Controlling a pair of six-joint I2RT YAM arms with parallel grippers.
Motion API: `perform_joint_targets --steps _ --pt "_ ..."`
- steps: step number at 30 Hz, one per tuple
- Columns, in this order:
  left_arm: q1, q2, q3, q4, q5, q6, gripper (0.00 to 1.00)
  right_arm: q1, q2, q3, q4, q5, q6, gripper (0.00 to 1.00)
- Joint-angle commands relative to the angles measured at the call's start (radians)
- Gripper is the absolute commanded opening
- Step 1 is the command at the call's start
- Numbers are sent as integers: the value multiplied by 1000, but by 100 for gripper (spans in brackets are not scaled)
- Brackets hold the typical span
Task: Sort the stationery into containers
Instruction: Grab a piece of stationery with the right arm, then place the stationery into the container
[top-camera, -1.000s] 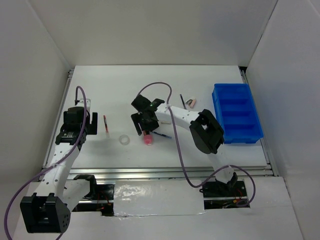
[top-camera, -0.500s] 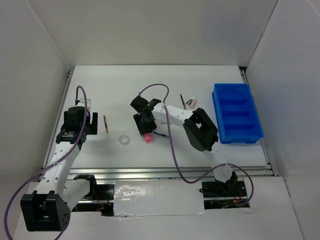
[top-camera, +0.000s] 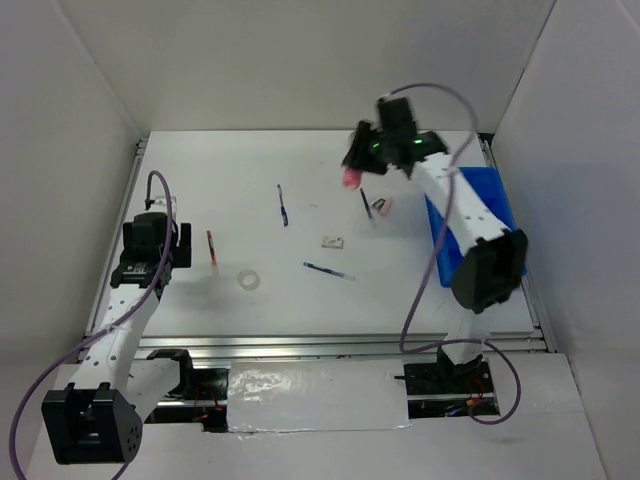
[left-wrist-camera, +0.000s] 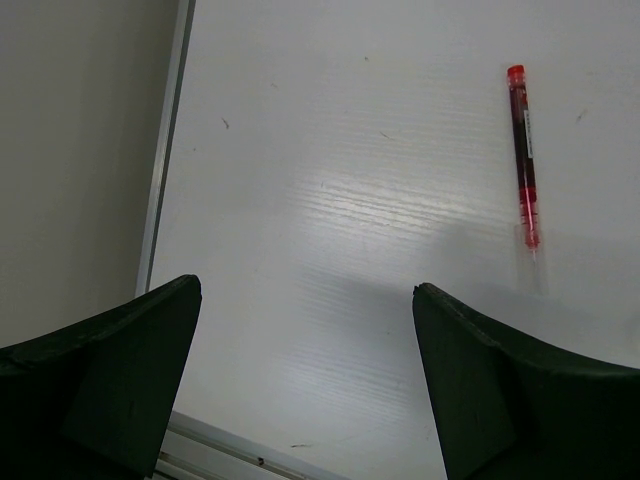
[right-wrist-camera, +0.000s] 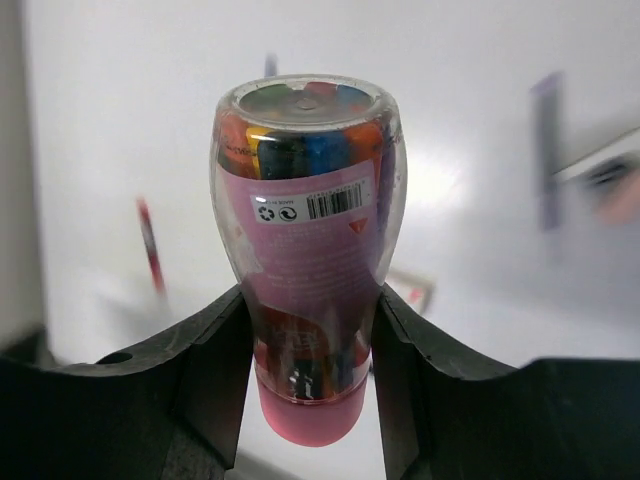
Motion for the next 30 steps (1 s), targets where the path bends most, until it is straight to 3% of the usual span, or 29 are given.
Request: perform_joint_targets --steps 1,5,9,11,17,30 --pt "9 -6 28 56 -29 -89 99 -168 -182 29 51 53 132 0" --pt "12 3 48 63 -42 -125 99 -372 -230 -21 47 136 262 0" --pt "15 6 65 61 -32 -152 99 -595 -242 -95 74 -109 385 0" --pt "20 4 63 61 -24 -163 99 -665 -206 -78 53 -149 410 0" --pt "24 12 37 67 -29 -177 99 -739 -104 -33 48 -171 419 0" --pt "29 66 54 57 -82 -198 99 -776 118 11 62 -125 470 0"
